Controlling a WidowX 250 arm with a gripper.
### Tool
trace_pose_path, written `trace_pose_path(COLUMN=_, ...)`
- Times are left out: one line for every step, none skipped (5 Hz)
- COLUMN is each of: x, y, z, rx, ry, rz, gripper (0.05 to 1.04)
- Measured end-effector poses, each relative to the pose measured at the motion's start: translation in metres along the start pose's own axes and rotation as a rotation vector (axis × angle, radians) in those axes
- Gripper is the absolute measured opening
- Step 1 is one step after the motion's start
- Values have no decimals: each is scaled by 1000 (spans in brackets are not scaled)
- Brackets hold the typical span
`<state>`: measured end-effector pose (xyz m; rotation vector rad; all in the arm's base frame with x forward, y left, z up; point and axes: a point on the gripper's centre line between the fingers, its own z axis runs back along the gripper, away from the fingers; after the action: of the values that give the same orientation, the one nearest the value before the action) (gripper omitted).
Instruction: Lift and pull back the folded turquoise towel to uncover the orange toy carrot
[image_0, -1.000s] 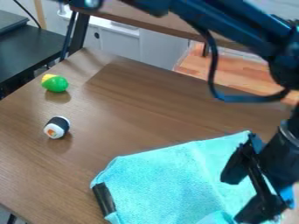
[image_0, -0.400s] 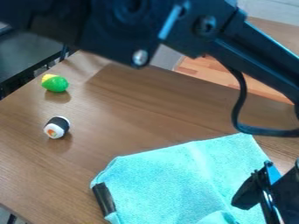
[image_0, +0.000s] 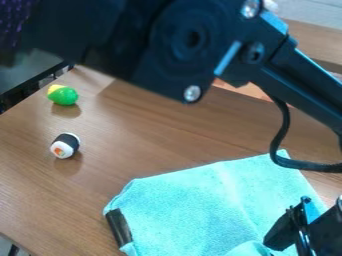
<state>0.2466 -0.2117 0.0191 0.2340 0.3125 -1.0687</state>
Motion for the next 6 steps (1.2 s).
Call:
trace_pose_path(x=2, y=1, z=-6, rx=8, ry=8, rz=-7, gripper=780)
trace_pose_path(x=-2, y=0, z=-12, rx=2, ry=21, rz=-24, gripper=530)
trace_pose_path(x=-7, y=-3, z=-15, rx=-2, ry=32, rz=-39, gripper=247)
trace_pose_path(x=-15, y=-4, z=-7, rx=1, ry=10, rz=-53, gripper=108)
trace_pose_path(x=-27, y=-2, z=3, rx=-7, ry=-16, rz=-52, gripper=54)
trace_pose_path(x=-44, y=10, z=18, rx=-25, ry=-72, rz=-17, gripper=50)
